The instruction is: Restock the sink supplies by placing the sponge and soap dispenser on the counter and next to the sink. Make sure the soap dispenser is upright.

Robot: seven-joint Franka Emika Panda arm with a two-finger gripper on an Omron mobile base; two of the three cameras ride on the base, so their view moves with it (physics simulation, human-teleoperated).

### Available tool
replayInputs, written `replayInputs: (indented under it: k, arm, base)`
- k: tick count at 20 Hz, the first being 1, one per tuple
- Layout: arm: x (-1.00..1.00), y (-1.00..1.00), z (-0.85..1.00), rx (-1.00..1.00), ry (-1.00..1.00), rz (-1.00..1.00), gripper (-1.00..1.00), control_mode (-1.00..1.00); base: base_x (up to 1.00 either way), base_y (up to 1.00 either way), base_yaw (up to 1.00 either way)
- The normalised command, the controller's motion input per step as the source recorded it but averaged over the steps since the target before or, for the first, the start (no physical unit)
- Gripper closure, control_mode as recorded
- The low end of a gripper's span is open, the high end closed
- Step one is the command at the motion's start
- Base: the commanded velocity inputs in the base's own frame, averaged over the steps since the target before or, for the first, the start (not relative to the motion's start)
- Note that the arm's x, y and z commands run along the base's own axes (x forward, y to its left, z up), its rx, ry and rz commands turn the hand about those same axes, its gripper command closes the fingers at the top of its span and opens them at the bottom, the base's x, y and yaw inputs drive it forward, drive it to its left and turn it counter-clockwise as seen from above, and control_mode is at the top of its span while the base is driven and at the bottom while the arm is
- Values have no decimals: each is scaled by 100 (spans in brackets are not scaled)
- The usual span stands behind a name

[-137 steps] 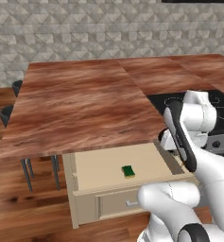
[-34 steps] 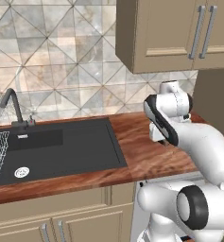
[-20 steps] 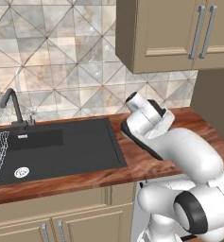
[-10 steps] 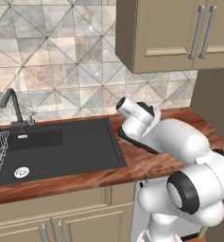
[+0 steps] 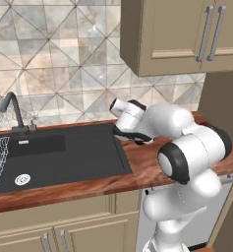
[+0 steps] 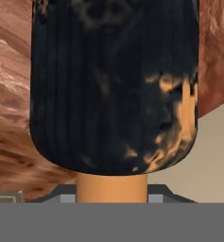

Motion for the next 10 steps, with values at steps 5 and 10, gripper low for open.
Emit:
replayInputs:
  k: [5, 10]
  arm:
    - [52, 3, -4, -7, 17, 0, 100, -100]
    - [42, 1, -22, -9, 18, 2, 100, -100]
  base:
    - [0, 0, 0]
    - [0, 0, 0]
